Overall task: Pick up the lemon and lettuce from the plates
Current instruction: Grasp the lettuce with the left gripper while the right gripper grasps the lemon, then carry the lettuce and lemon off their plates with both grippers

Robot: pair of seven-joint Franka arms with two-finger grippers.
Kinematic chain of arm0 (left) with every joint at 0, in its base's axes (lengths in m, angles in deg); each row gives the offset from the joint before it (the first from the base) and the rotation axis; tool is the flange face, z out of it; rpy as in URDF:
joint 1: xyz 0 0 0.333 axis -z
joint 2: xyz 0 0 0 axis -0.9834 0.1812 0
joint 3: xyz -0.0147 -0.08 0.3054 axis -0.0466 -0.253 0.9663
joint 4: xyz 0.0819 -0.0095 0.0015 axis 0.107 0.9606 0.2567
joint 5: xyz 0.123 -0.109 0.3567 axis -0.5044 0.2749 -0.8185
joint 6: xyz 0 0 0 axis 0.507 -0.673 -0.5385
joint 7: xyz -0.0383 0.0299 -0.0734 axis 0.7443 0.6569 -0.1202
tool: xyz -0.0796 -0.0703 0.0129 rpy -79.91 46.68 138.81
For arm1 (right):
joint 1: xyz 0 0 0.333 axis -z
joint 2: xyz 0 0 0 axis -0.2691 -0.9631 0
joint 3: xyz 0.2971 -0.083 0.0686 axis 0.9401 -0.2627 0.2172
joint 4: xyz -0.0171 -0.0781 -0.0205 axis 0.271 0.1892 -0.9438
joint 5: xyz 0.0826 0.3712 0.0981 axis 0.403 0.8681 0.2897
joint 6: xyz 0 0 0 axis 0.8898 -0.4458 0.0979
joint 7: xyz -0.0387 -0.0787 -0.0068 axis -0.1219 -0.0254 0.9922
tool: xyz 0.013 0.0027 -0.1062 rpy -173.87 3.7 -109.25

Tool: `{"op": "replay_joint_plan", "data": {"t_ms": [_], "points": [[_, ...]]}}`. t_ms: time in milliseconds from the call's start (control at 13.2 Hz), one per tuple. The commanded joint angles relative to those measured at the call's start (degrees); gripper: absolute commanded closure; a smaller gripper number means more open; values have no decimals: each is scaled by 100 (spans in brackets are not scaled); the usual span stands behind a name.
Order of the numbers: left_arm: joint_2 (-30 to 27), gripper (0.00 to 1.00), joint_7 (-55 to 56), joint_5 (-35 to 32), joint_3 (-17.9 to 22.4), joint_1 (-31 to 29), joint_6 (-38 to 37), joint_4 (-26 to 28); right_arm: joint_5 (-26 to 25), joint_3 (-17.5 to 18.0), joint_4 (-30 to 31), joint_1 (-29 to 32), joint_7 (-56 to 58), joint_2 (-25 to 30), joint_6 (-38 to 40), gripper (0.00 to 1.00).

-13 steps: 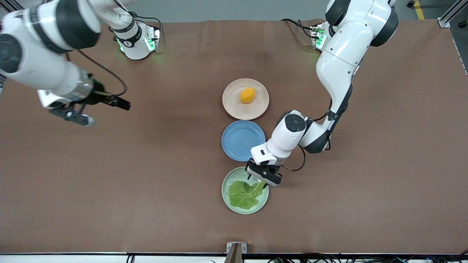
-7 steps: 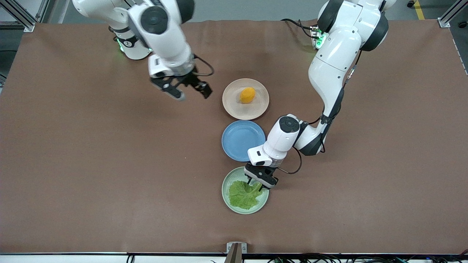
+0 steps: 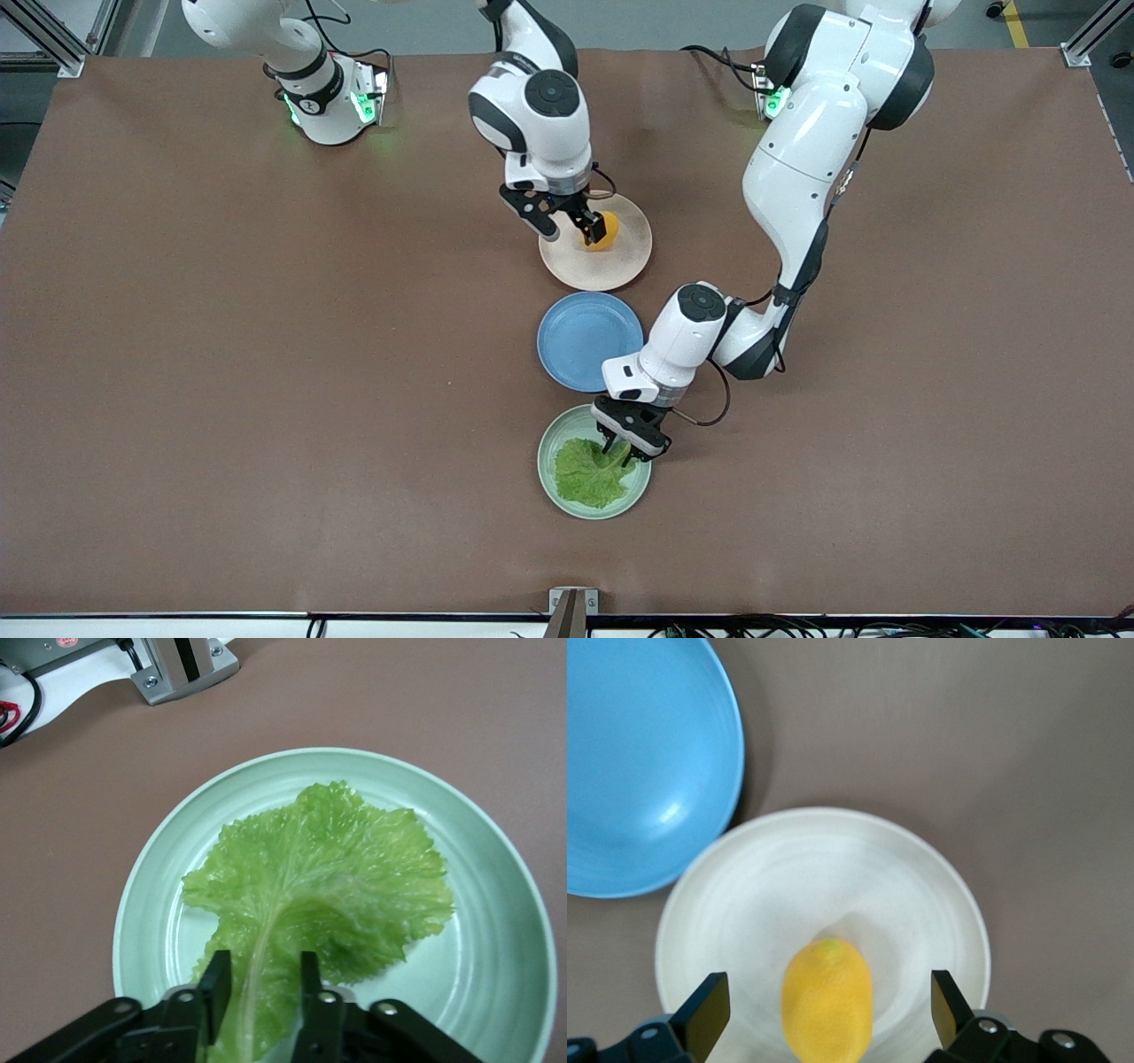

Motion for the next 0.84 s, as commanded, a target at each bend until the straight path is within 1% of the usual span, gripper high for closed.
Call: {"op": "replay_joint_plan", "data": {"t_ms": [0, 76, 304, 380, 532, 608, 684, 759], "points": [[78, 94, -25, -102, 64, 43, 70, -139, -118, -78, -660, -237, -385, -676, 61, 0], [52, 99, -16, -102, 64, 43, 70, -147, -118, -78, -748, -273, -403, -799, 52, 0], [-176, 100, -16, -85, 55, 34, -9, -139, -118, -78, -820, -413, -465, -1037, -158, 0], [-334, 100, -7, -67, 46, 8, -218, -104, -118, -78, -820, -466, -509, -1081, -211, 3], [-711, 100, 63, -32, -15, -45, -1042, -121, -145, -78, -820, -519, -509, -1099, -221, 9], [-939, 100, 63, 47, -50, -63, -1325, -51, -162, -78, -820, -528, -509, -1091, -203, 16], [-1298, 100, 55, 143, -68, -176, -1623, 210, -180, -78, -811, -537, -474, -1091, -186, 31], [-1728, 100, 28, 170, -86, -299, -1879, 544, -223, -78, -811, -537, -465, -1082, -177, 55]]}}
